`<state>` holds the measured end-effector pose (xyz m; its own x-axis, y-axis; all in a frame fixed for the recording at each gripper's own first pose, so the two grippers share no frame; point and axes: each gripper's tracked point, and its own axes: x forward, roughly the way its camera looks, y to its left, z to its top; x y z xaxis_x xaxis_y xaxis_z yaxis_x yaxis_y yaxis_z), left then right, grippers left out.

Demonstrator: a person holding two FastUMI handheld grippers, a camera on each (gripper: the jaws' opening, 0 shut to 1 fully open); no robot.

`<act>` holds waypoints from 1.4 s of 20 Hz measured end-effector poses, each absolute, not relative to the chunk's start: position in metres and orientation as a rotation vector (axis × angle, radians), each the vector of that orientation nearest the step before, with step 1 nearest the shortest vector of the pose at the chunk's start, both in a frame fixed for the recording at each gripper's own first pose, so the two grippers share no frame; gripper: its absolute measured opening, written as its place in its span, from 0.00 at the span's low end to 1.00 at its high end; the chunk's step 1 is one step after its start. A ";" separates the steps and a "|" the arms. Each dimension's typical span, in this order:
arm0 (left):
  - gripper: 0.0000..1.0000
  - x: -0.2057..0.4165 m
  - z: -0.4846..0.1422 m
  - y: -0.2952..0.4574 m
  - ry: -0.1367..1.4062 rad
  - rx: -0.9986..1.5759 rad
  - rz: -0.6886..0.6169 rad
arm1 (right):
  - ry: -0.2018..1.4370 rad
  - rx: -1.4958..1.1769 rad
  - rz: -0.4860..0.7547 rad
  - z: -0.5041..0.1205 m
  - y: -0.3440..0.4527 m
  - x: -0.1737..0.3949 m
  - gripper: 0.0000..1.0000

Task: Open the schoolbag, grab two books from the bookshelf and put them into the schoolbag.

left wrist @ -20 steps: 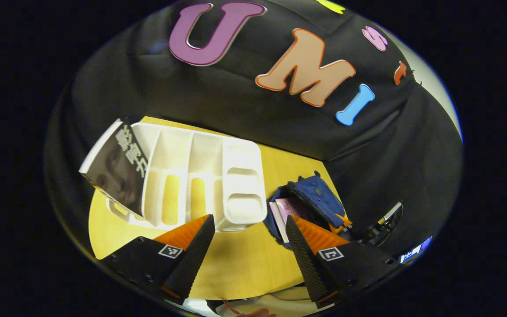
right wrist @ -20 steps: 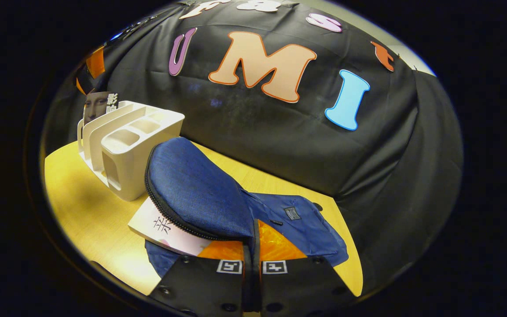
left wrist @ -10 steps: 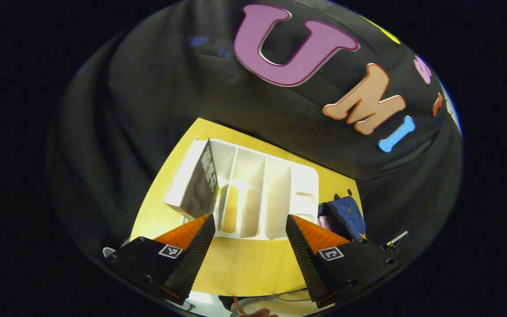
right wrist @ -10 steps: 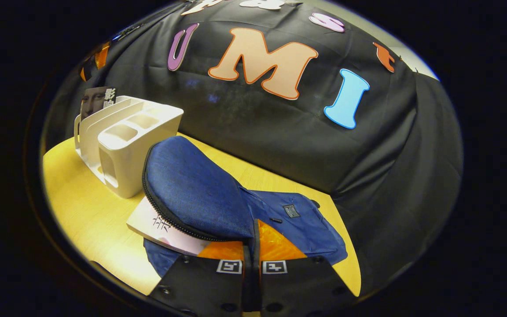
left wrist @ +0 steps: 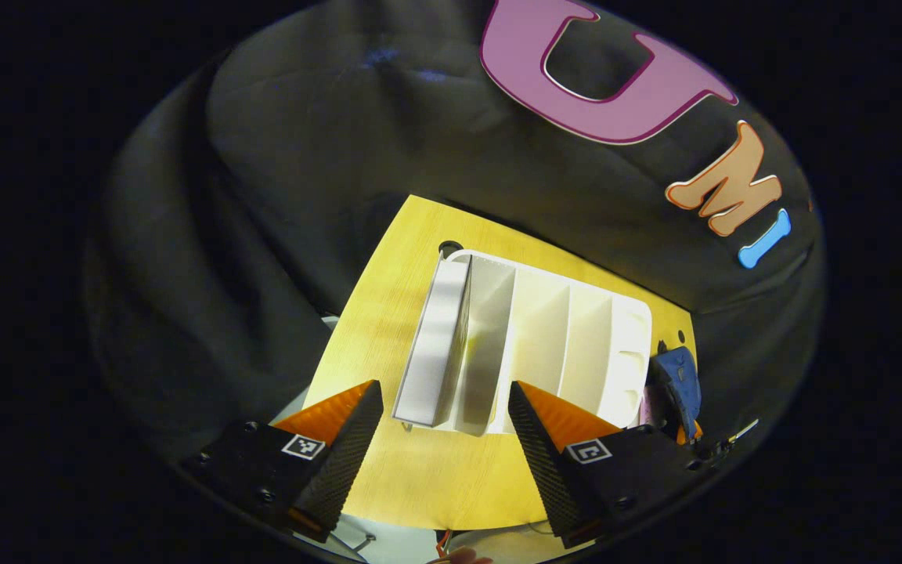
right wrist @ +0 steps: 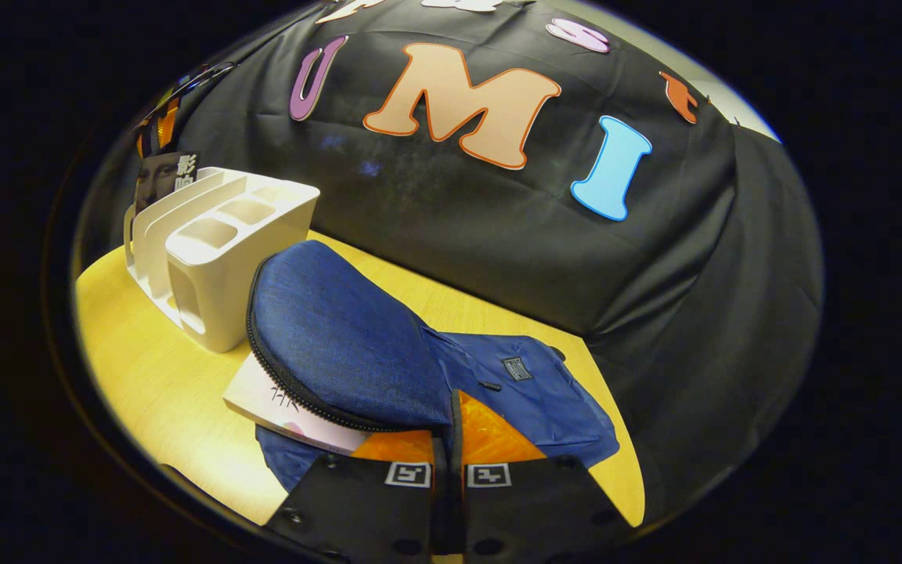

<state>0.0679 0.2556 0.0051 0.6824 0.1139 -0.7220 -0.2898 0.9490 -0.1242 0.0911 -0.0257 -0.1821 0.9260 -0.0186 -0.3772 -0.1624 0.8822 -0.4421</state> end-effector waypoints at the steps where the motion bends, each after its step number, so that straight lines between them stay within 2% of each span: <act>1: 0.94 0.073 0.001 0.258 0.802 -0.227 0.231 | 0.387 -0.486 0.072 -0.183 -0.025 0.091 0.05; 4: 0.92 0.086 -0.013 0.259 0.863 -0.207 0.225 | 0.395 -0.490 0.063 -0.184 -0.023 0.090 0.05; 5: 0.94 0.088 -0.018 0.259 0.887 -0.197 0.224 | 0.395 -0.492 0.061 -0.184 -0.023 0.089 0.05; 9: 0.79 0.105 -0.028 0.262 0.942 -0.141 0.215 | 0.401 -0.491 0.050 -0.183 -0.022 0.089 0.05; 10: 0.82 0.108 -0.031 0.263 0.955 -0.129 0.223 | 0.401 -0.493 0.047 -0.183 -0.022 0.090 0.05; 11: 0.75 0.111 -0.033 0.264 0.964 -0.118 0.229 | 0.402 -0.497 0.046 -0.182 -0.022 0.089 0.05; 14: 0.74 0.120 -0.039 0.260 1.002 -0.096 0.227 | 0.405 -0.507 0.040 -0.182 -0.022 0.090 0.05; 15: 0.64 0.122 -0.041 0.259 1.012 -0.090 0.229 | 0.407 -0.510 0.039 -0.184 -0.022 0.089 0.05; 17: 0.52 0.127 -0.045 0.254 1.039 -0.095 0.219 | 0.408 -0.515 0.035 -0.183 -0.022 0.089 0.05; 19: 0.44 0.131 -0.051 0.256 1.058 -0.088 0.235 | 0.406 -0.516 0.035 -0.183 -0.021 0.090 0.05; 20: 0.47 0.132 -0.055 0.256 1.068 -0.087 0.241 | 0.405 -0.514 0.035 -0.182 -0.021 0.090 0.05; 28: 0.41 0.138 -0.070 0.240 1.130 -0.100 0.207 | 0.402 -0.525 0.039 -0.183 -0.021 0.090 0.05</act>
<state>0.1381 0.2402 -0.0703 0.4096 0.1137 -0.9051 -0.2151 0.9763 0.0253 0.0904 -0.0211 -0.1828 0.9214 -0.0651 -0.3830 -0.1384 0.8662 -0.4801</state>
